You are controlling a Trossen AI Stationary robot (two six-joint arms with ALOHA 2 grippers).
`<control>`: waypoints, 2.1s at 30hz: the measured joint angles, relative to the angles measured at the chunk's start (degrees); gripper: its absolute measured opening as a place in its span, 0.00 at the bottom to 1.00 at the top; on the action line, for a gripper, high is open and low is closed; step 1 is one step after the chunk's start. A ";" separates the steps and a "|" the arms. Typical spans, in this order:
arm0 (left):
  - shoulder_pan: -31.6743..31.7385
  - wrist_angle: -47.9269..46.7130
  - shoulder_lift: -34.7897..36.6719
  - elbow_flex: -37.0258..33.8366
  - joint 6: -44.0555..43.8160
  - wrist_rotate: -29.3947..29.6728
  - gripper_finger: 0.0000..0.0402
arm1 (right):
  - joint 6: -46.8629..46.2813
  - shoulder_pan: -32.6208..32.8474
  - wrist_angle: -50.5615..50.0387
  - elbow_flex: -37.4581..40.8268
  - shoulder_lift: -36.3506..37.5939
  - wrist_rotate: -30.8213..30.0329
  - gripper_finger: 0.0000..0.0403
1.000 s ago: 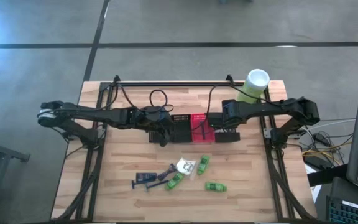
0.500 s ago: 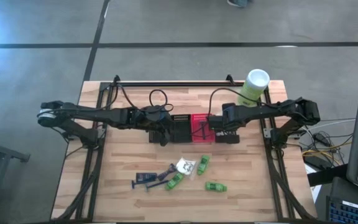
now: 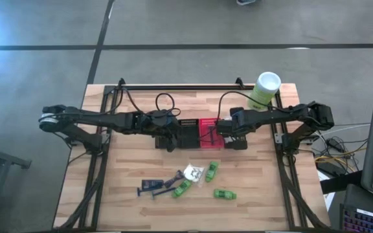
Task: Pick & Place Travel size toiletries
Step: Put the white cotton pack into the right black basket
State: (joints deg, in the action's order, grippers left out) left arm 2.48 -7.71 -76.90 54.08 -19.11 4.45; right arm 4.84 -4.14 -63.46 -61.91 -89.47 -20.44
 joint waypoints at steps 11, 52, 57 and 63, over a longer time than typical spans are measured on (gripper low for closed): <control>0.04 -0.02 0.00 0.00 0.00 -0.02 0.60 | -2.56 -0.04 -0.90 0.09 0.22 1.92 0.30; -0.02 -0.45 0.00 0.00 -0.05 -0.08 0.60 | -17.71 0.31 0.95 6.31 7.67 14.02 0.06; -0.02 -0.45 0.00 0.00 -0.07 -0.11 0.60 | -17.90 0.13 3.08 7.33 7.67 12.28 0.07; 0.00 -0.43 0.00 0.00 -0.10 -0.22 0.60 | -17.41 0.11 3.88 7.68 7.86 11.43 0.12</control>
State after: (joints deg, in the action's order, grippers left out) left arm 2.48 -8.14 -76.90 54.08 -19.21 4.23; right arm -12.57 -4.03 -59.58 -54.23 -81.61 -9.00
